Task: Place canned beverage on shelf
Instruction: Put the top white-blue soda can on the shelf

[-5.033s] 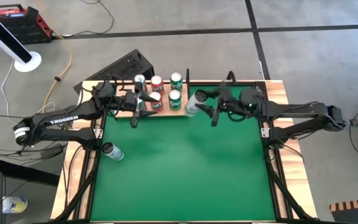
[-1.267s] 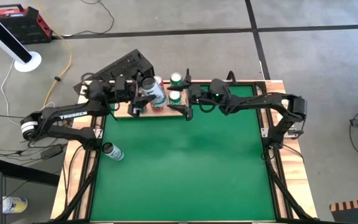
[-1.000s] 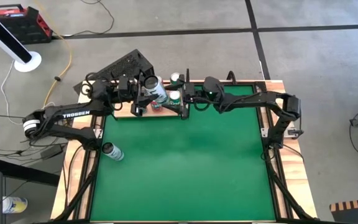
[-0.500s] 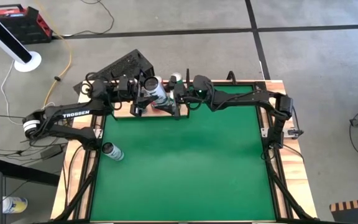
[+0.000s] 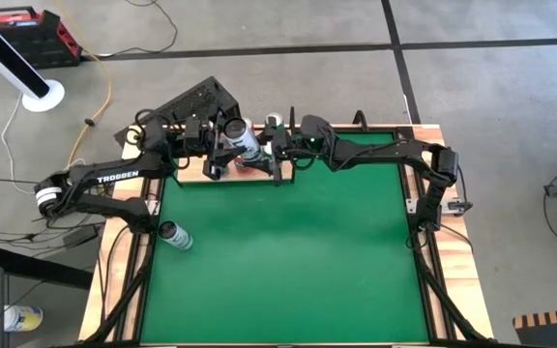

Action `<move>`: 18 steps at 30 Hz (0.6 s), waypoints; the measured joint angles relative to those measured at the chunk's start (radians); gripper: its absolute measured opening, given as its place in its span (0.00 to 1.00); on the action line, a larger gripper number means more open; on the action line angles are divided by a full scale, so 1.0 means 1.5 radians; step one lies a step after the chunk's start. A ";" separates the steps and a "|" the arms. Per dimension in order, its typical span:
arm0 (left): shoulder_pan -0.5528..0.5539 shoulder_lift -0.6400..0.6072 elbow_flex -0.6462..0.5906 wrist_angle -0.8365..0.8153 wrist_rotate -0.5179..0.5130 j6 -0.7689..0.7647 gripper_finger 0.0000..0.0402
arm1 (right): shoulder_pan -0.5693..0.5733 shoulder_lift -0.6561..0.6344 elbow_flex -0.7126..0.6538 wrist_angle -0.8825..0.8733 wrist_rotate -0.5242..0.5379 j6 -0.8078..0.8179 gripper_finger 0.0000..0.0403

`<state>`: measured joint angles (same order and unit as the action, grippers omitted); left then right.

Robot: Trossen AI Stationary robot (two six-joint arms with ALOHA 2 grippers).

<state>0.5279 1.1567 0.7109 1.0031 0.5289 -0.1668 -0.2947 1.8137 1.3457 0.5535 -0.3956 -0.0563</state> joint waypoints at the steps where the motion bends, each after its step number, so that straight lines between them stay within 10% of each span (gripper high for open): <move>1: 0.000 0.000 0.000 -0.007 0.000 0.000 0.64 | -0.002 0.000 0.000 -0.005 0.000 0.000 0.70; 8: 0.034 -0.021 0.045 -0.181 0.014 -0.021 0.94 | -0.002 0.001 -0.002 -0.073 0.025 0.002 0.70; 18: 0.049 -0.045 0.260 -0.694 0.021 0.140 0.96 | -0.009 0.001 -0.002 -0.103 0.044 0.002 0.70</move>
<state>0.6018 1.0893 1.1013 -0.0383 0.5598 0.0426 -0.3087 1.8145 1.3434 0.3984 -0.3298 -0.0536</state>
